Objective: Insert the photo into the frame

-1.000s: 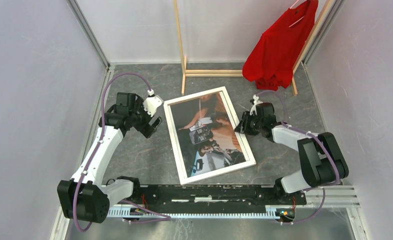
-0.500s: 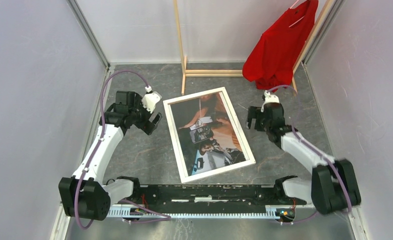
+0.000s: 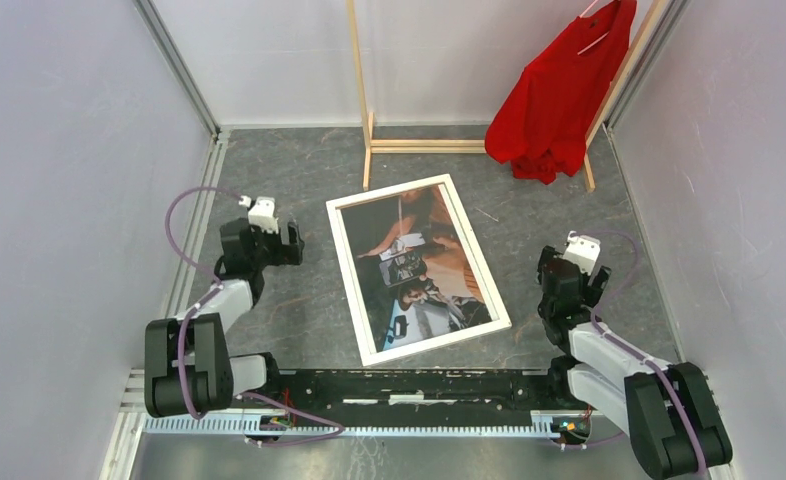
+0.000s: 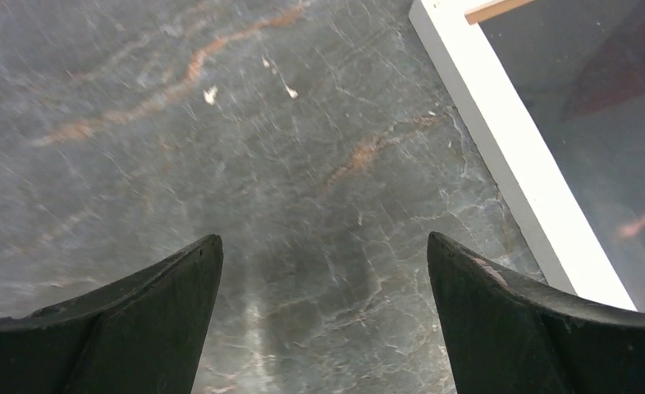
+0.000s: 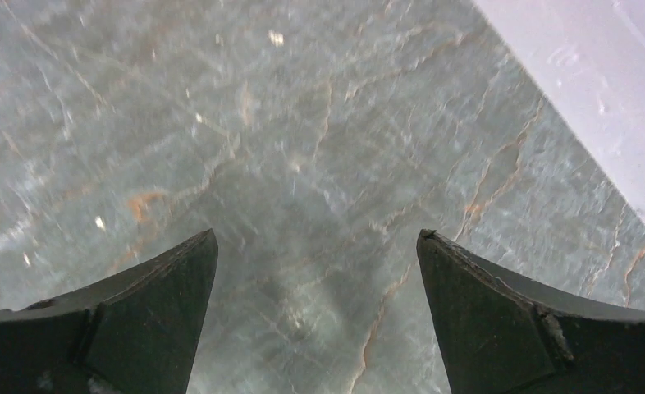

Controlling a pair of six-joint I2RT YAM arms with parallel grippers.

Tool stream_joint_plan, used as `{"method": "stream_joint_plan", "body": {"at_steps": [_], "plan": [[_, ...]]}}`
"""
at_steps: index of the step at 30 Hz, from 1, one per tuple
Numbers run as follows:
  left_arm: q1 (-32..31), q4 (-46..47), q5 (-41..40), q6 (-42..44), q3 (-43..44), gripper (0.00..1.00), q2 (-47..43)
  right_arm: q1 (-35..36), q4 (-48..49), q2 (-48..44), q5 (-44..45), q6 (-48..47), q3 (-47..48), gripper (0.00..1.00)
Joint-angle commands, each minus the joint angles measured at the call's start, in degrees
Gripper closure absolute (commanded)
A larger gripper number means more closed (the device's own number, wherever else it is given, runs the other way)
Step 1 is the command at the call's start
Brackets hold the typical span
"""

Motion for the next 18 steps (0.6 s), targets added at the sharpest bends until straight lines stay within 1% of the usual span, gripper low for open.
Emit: {"method": "stream_joint_plan", "body": {"at_steps": [1, 4, 5, 7, 10, 13, 16, 18], "plan": [[0.0, 31.5, 1.4, -12.9, -8.5, 0.00, 2.2, -1.5, 14.8, 0.9, 4.2, -4.9, -1.0, 0.02], [0.0, 36.1, -0.6, -12.3, -9.8, 0.00, 6.3, -3.3, 19.3, 2.3, 3.3, -6.8, -3.0, 0.02], [0.1, 39.1, -0.8, -12.1, -10.9, 0.00, 7.3, -4.1, 22.1, 2.6, 2.6, -7.2, -4.3, 0.02], [0.1, 41.7, -0.4, -11.6, -11.3, 0.00, 7.4, -5.1, 27.4, 2.8, 1.3, -8.7, -6.5, 0.02], [-0.1, 52.5, 1.0, -10.8, -15.1, 0.00, 8.6, -5.3, 36.8, 3.0, 0.5, -10.2, -11.6, 0.02], [0.0, 61.7, 2.4, -10.7, -17.3, 0.00, 13.8, -5.4, 44.9, 6.6, -2.6, -13.4, -12.7, 0.02], [-1.4, 67.6, 3.1, -9.4, -18.6, 0.00, 17.7, -5.5, 50.8, 10.9, -3.9, -15.1, -12.2, 0.02], [-2.0, 64.2, 1.8, -8.5, -18.0, 0.00, 16.6, -5.5, 57.3, 14.9, -6.0, -17.7, -13.0, 0.02]]}}
